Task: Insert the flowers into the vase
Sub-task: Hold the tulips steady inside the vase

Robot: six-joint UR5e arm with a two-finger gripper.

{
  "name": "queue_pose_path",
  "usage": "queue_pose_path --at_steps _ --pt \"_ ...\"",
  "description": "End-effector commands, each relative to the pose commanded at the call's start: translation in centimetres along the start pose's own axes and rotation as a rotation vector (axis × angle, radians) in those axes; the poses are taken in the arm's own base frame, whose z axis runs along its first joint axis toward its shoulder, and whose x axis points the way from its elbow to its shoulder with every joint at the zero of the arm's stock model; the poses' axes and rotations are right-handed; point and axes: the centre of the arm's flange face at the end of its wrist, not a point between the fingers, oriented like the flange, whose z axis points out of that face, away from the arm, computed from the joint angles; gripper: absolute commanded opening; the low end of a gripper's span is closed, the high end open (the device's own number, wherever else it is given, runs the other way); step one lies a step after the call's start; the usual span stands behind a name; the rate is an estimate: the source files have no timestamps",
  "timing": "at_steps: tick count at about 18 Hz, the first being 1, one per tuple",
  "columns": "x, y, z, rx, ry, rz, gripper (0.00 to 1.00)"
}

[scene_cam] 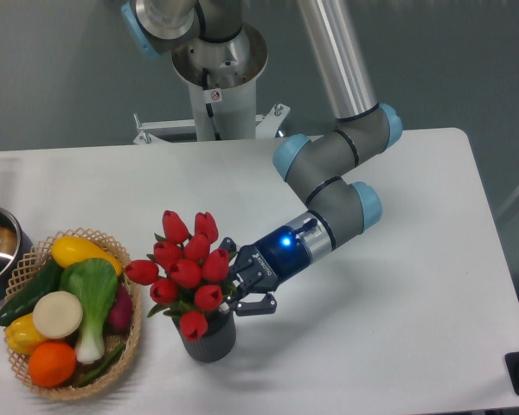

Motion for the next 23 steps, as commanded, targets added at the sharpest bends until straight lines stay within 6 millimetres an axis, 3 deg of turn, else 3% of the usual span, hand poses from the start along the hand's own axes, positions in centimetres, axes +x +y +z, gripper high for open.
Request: queue_pose_path --at_steps 19,21,23 --pt "0.69 0.36 -0.47 -0.002 -0.008 -0.018 0.36" --pt "0.66 0.25 -0.56 0.0 -0.01 -0.016 0.44" --pt "0.64 0.16 -0.65 0.0 -0.011 -0.015 0.46"
